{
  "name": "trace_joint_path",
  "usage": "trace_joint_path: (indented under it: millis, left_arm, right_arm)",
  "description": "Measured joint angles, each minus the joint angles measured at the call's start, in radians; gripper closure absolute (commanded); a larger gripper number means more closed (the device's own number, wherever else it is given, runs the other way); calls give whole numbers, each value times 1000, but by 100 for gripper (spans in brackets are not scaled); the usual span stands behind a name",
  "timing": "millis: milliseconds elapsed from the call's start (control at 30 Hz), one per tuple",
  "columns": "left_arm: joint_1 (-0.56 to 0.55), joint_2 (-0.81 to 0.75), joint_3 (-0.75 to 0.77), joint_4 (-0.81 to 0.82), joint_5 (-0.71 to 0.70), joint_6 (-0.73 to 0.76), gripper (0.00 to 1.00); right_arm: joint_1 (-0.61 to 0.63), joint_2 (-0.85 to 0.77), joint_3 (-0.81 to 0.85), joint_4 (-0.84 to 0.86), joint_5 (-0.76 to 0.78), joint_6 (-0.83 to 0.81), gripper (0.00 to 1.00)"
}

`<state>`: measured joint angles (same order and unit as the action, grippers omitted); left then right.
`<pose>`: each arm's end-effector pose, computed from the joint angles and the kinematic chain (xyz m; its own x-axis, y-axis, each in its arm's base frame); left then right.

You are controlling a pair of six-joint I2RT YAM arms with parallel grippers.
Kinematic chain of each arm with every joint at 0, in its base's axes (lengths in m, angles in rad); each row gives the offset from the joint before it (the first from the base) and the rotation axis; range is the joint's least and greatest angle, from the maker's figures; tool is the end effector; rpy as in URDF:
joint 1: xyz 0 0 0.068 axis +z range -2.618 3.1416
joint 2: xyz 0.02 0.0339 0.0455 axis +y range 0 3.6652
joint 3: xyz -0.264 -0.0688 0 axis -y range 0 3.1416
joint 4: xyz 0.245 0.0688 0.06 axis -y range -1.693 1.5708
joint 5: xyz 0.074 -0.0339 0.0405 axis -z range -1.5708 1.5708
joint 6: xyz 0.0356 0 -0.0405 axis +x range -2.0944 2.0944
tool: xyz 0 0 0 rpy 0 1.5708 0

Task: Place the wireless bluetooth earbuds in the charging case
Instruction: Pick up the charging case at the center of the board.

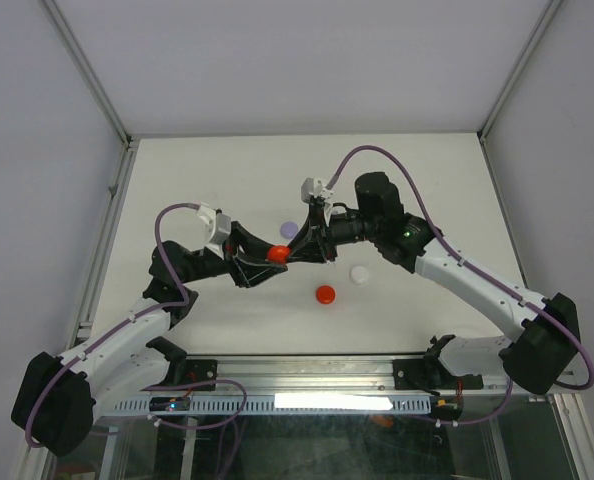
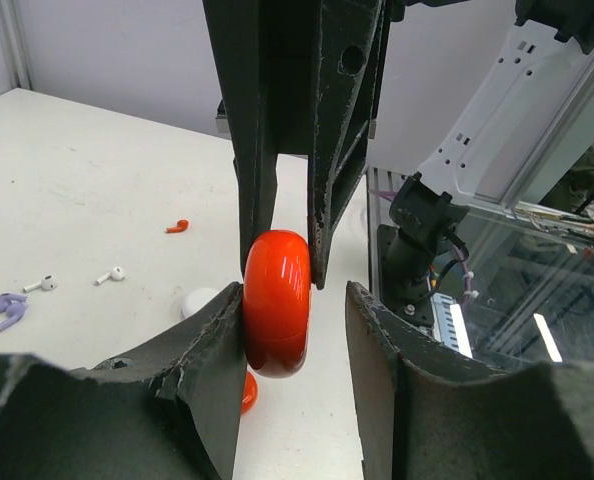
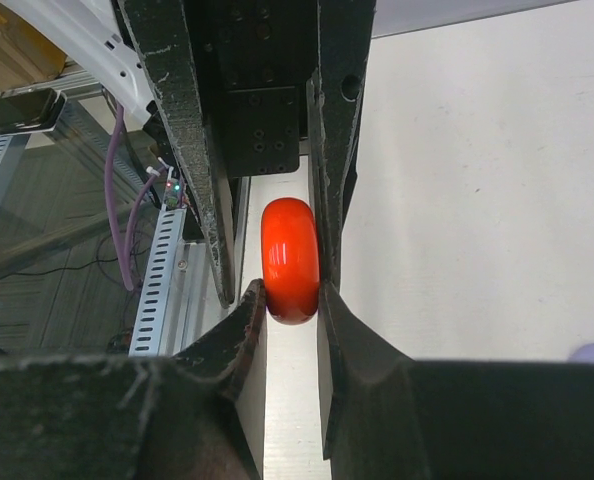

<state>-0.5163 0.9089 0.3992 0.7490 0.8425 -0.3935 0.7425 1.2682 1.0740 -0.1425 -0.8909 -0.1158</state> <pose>0.1572 -0.1198 0.2777 -0.1774 -0.1928 -0.9651 0.9648 0.1592 -0.2091 0.1907 0.2126 0.3453 -0.1302 -0.2181 -0.9672 -0.9875 -0.0586 0.1461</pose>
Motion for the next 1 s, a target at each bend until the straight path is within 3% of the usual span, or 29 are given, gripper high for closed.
trace_joint_path:
  millis: [500,833,1000]
  left_arm:
    - [-1,-21,-7,3,-44,0,61]
    - [-1,-21,-19,24,-67,-16,76]
    - [-1,-21,-21,40,-68,-22,88]
  right_arm:
    - [3,-32,0,3,39,0,100]
    - [3,-39,-1,11,39,2,100]
    - [3,-43,-3,19,38,3,100]
